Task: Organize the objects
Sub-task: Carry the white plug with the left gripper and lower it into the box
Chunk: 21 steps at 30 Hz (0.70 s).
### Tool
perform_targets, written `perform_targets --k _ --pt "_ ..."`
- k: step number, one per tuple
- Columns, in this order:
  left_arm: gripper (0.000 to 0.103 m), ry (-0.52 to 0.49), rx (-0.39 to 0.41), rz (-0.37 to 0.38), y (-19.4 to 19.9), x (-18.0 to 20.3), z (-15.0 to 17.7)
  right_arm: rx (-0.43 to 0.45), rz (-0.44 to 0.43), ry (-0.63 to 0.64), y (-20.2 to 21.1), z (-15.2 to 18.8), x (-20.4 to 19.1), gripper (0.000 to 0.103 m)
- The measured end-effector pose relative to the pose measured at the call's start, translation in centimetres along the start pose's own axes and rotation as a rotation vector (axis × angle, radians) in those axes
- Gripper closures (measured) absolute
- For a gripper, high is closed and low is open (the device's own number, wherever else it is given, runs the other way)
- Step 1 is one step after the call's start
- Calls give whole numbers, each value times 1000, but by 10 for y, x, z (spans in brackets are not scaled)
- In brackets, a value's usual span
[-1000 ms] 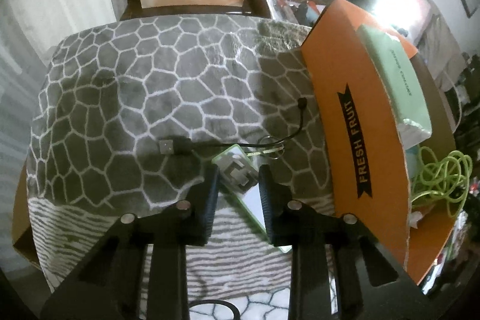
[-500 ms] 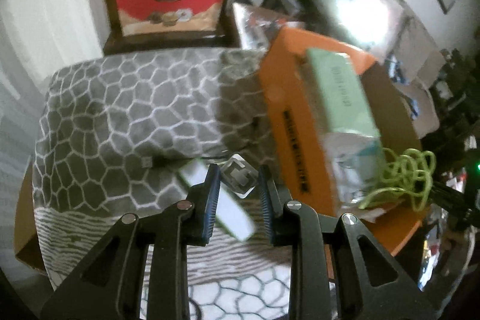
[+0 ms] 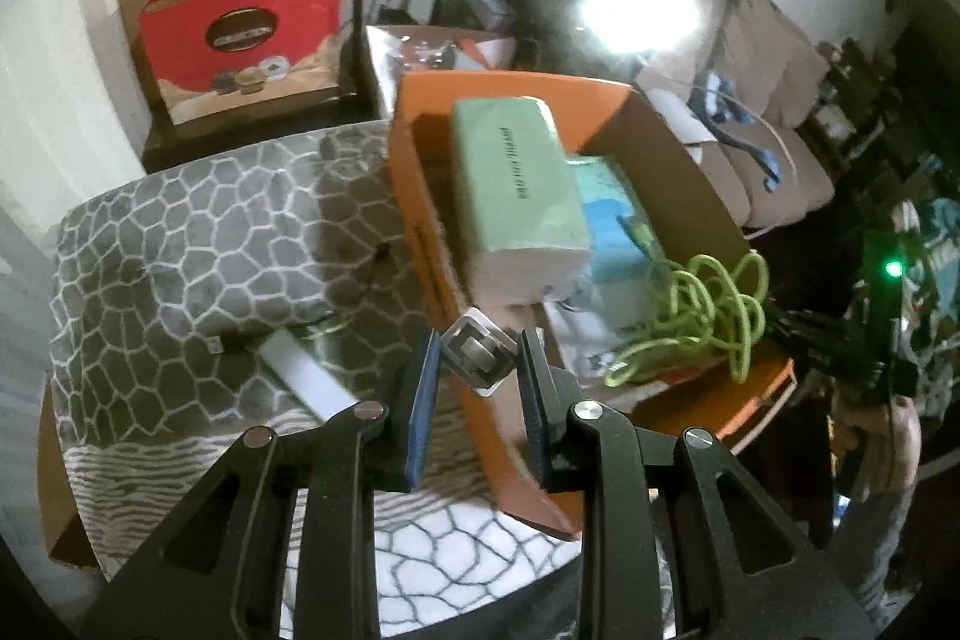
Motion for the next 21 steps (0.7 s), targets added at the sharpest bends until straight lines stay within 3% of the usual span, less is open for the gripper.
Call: perform_targets --k 16,21 --pt "79 -80 -41 19 -9 37 6 9 -27 24 8 -2 -3 90" --pt "79 -108 -68 17 -16 44 10 0 -98 5 8 -2 3 90"
Point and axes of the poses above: each gripper's, at about its wrist camera, not at the fingertips, and y roughly against the way its jaws point, x to its right, z to its underside, the point moved 4 cm from there along -y, roughly the way its jaws point
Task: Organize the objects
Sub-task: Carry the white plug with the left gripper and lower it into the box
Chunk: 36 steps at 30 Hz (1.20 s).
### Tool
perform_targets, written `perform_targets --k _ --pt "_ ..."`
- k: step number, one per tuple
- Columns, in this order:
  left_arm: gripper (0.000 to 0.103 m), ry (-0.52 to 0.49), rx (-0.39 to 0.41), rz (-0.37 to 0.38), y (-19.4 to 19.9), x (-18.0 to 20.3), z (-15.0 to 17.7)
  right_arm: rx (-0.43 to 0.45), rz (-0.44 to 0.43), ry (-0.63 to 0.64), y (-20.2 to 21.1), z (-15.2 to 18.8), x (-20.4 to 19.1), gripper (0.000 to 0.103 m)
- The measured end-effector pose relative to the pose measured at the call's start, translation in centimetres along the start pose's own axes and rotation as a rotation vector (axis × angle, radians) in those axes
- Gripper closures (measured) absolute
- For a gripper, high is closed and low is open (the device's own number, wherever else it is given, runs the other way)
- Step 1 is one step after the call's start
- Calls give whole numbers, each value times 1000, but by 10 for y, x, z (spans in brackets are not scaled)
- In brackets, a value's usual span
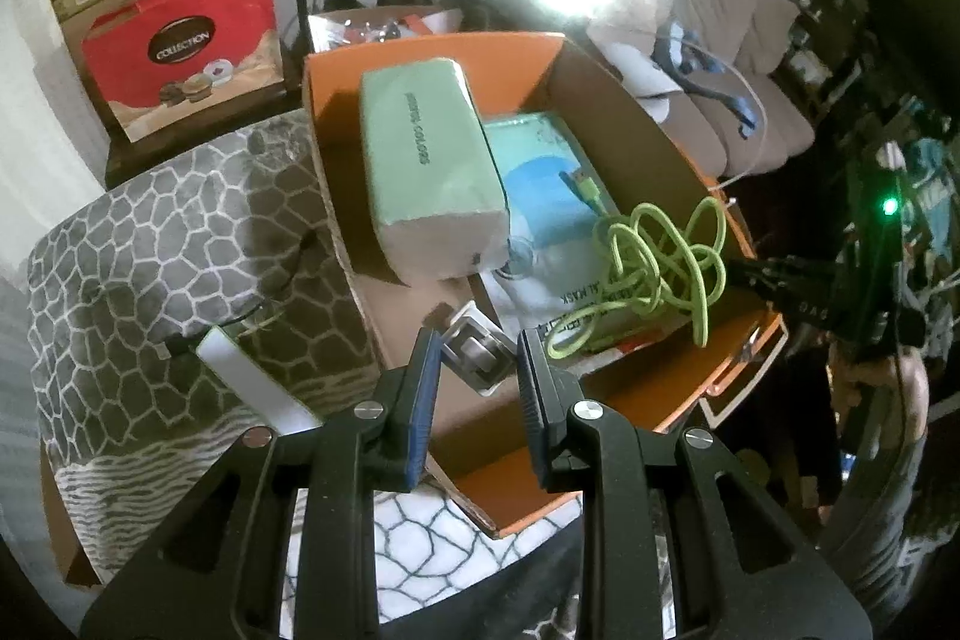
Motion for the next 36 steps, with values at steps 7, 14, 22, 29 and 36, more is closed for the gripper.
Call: perform_targets --k 7,14,22,29,36 --pt "79 -9 -31 -1 -11 0 3 -14 -93 -35 3 0 8 88" --pt "79 -32 -51 -8 -19 6 4 -27 -57 30 8 -1 1 89" --pt "79 -59 -74 -10 -32 13 6 -52 -38 101 11 0 -3 90" --pt "79 -61 -91 -18 -44 10 8 -43 -54 105 12 1 -1 90" --pt "79 -73 -115 -14 -56 9 9 -35 -48 110 12 0 -2 90"
Point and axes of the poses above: each gripper's, at about its wrist camera, not at the fingertips, and y roughly against the way its jaws point, x to its right, z to its underside, the point moved 4 cm from there along -y, roughly the way its jaws point
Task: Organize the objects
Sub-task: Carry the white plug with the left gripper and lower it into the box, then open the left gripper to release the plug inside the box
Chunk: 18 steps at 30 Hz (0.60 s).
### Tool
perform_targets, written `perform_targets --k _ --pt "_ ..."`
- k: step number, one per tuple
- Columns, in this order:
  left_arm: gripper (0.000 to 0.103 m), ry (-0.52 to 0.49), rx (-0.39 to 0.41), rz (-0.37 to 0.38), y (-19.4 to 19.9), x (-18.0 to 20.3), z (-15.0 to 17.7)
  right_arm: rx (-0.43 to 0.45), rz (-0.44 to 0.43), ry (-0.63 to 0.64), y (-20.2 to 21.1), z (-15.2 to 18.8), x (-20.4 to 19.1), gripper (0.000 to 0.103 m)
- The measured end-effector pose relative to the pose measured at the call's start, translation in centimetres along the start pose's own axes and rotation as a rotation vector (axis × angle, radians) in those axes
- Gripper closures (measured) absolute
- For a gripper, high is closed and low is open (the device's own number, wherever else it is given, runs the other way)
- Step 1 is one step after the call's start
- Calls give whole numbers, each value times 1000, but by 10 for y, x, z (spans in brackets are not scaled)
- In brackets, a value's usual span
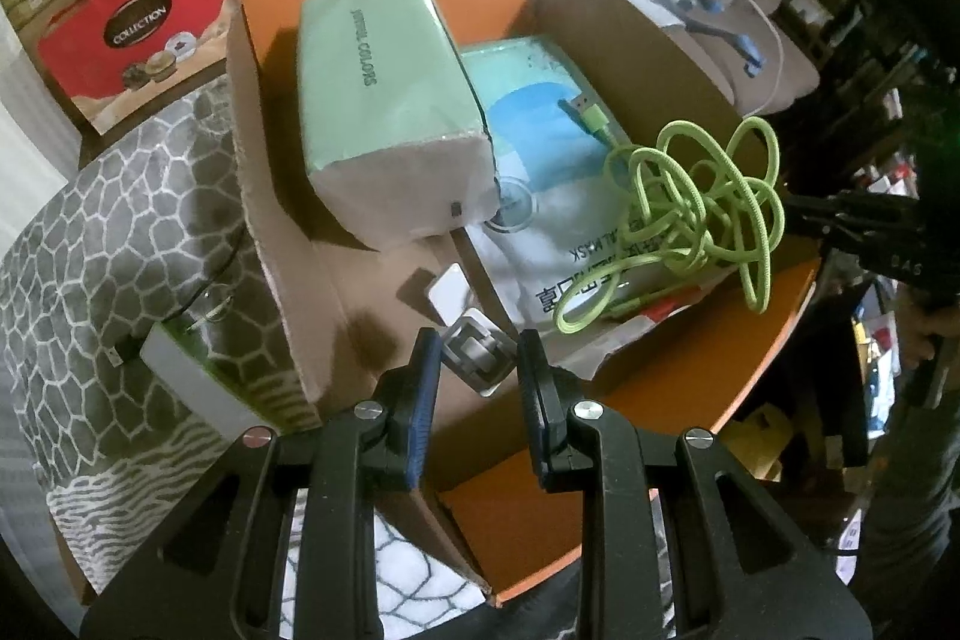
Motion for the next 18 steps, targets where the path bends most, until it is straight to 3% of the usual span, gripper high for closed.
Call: perform_targets --k 8,14,18 --pt "79 -20 -15 -12 -7 3 -2 1 -3 -3 0 0 -1 89" --pt "79 -65 -28 -86 -9 8 1 0 -3 -2 0 0 -1 89" --pt "75 -54 -25 -93 -8 9 1 0 -2 -1 0 0 0 89"
Point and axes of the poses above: each gripper's, at about its wrist camera, not at the fingertips, and y roughly against the way its jaws point, x to its right, z to its underside, the point moved 4 cm from there along -y, roughly the way its jaws point
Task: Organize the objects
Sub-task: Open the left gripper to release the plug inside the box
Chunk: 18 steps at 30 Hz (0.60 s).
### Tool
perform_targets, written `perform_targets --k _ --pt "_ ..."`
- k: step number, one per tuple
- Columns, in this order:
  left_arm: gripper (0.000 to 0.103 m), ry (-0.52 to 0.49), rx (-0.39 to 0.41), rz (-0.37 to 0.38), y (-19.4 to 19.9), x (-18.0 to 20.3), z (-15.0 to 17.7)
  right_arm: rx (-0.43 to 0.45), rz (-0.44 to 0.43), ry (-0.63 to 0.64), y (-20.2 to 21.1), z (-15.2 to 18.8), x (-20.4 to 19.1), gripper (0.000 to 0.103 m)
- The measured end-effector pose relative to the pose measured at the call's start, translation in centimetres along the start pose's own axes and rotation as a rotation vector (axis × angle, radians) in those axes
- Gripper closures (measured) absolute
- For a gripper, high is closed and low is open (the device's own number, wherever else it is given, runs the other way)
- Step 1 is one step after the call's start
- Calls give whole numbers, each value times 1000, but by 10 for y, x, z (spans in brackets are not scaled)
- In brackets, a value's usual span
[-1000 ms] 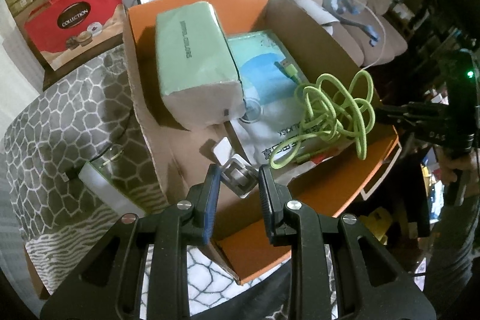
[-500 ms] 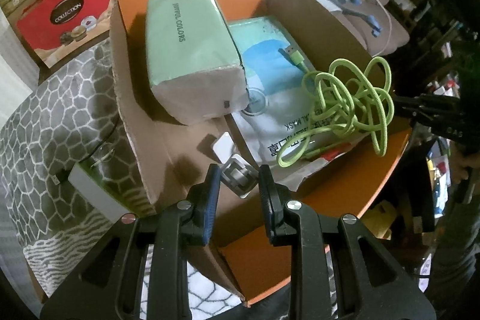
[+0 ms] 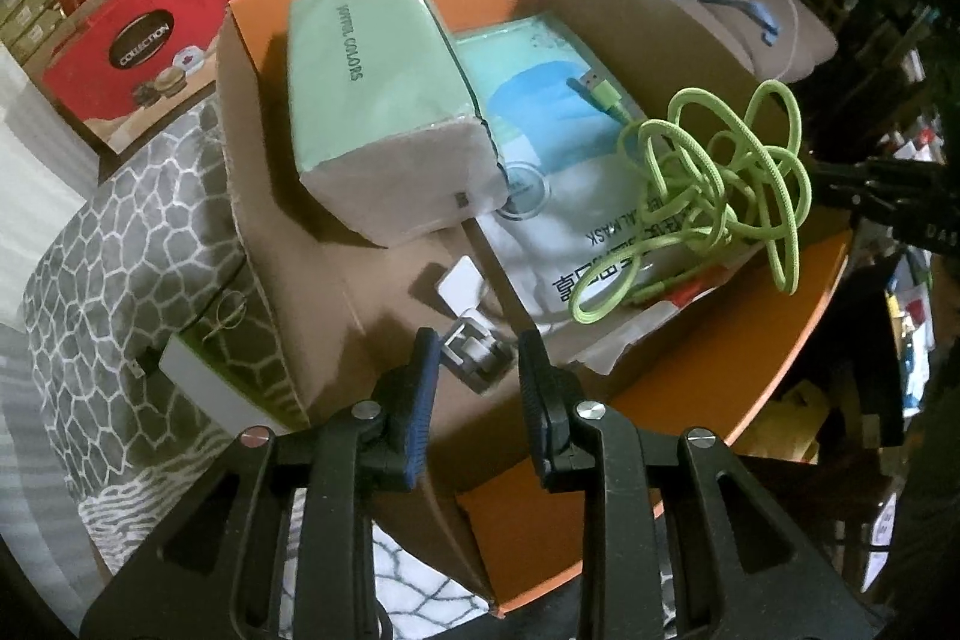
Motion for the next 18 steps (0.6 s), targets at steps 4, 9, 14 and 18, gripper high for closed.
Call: perform_targets --k 4,9,14,18 --pt "64 10 9 2 3 0 -1 0 1 0 0 0 0 89" --pt "60 15 22 -1 12 -2 -1 -2 6 4 -1 0 -2 89" --pt "49 36 53 32 27 -7 1 0 9 5 -1 0 -2 89" --pt "47 54 74 50 38 -14 3 3 15 8 0 0 -2 89"
Point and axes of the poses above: each gripper's, at about its wrist camera, not at the fingertips, and y roughly against the way its jaws point, x to its right, z to its underside, the point moved 4 cm from there along -y, roughly the way its jaws point
